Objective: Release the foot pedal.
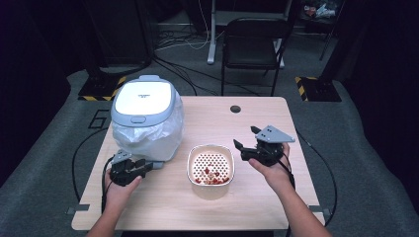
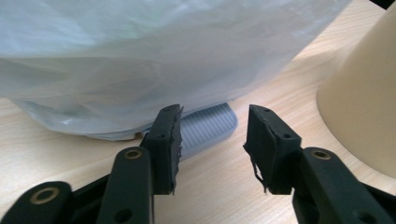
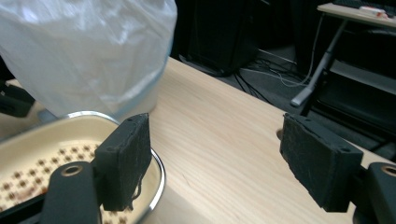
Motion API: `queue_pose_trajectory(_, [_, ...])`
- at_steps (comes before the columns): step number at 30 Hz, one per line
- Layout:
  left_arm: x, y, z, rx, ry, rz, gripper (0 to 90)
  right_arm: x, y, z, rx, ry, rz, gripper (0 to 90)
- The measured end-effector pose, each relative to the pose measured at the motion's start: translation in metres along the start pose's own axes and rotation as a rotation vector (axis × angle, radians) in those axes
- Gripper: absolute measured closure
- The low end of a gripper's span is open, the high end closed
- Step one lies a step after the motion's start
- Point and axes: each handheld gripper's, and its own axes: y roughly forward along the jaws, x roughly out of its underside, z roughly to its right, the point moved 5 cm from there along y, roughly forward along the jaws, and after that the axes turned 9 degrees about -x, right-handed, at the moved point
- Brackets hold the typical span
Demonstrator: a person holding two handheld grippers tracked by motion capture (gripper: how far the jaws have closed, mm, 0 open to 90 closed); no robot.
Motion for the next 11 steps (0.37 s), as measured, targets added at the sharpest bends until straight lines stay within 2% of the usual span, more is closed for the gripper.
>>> queue_pose_trajectory(4, [0.001,-0.001,-0.005,-0.025,0.001,0.002,51.1,0.018,-0.009,0.006,0.032,0.043,0.01,24.1])
queue_pose_trajectory(5, [0.002,-0.001,-0.005,-0.03,-0.011,0.007,50.9,0.022,-0.011,0.007,0.04,0.051,0.009,24.1])
queue_pose_trajectory(11, [0.003,-0.002,-0.01,-0.04,-0.005,0.0,49.5,0.061,-0.021,0.018,0.091,0.102,-0.028,23.2])
